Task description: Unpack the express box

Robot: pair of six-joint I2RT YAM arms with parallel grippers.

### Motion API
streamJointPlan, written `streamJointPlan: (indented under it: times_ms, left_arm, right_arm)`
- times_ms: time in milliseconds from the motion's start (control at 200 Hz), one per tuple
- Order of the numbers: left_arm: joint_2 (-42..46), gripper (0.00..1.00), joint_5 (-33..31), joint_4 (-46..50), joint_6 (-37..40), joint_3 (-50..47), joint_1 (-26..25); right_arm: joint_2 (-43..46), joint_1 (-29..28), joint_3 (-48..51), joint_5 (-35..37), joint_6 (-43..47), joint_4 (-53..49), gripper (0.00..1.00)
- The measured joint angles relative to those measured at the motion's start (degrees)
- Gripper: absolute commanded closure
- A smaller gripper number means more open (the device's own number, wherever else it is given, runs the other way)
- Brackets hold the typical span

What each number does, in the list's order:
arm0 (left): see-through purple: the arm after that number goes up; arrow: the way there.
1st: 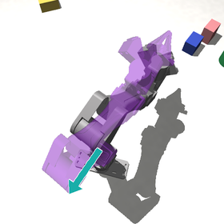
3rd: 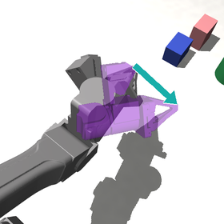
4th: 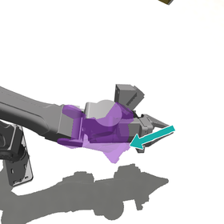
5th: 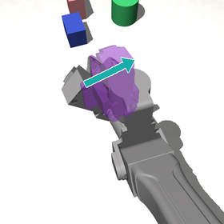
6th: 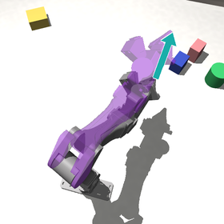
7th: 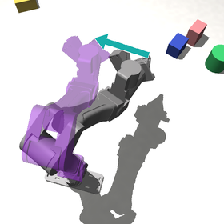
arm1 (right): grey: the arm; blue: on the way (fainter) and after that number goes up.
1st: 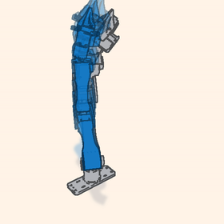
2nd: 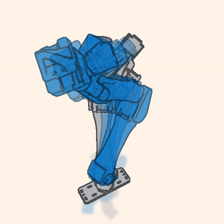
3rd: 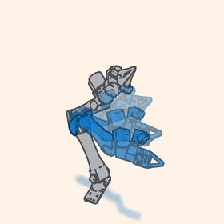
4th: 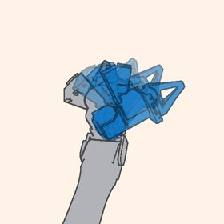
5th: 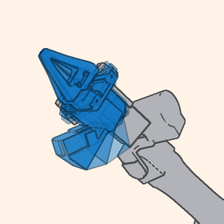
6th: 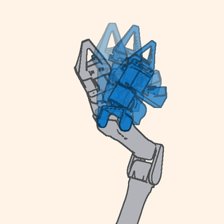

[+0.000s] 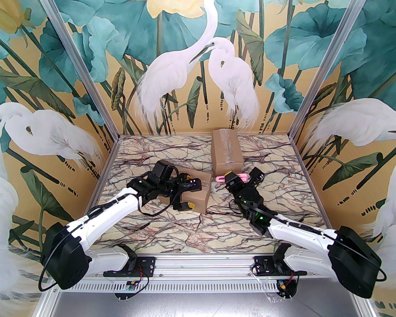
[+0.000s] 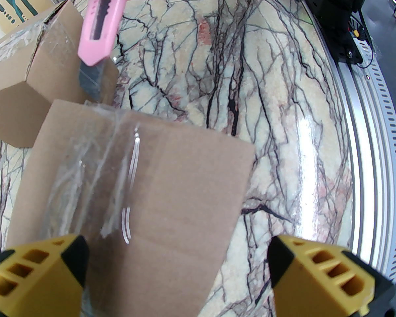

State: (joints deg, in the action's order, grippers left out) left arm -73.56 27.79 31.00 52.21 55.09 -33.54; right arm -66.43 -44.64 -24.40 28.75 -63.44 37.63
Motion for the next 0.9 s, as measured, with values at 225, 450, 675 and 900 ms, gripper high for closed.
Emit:
streamJointPlan:
  times_ms: [225,450,675,900]
  left_arm:
    - [0.5,0.05,-0.4,-0.4,0.0,-0.5,-0.4]
    - [0.5,0.05,-0.7,-0.6,0.0,-0.6,-0.6]
    - [0.5,0.05,-0.9,-0.7,0.0,-0.7,-0.6]
    - [0.5,0.05,-1.4,-1.2,0.0,-1.0,-0.6]
  right_arm:
    - [-1.2,0.0,0.0,0.2,-0.1,2.0,1.00]
    - [-2.6,0.0,0.0,0.2,-0.9,3.8,1.00]
    - [-2.6,0.0,0.0,0.1,-1.5,4.2,1.00]
    - [-3.9,0.0,0.0,0.0,-2.6,5.7,1.00]
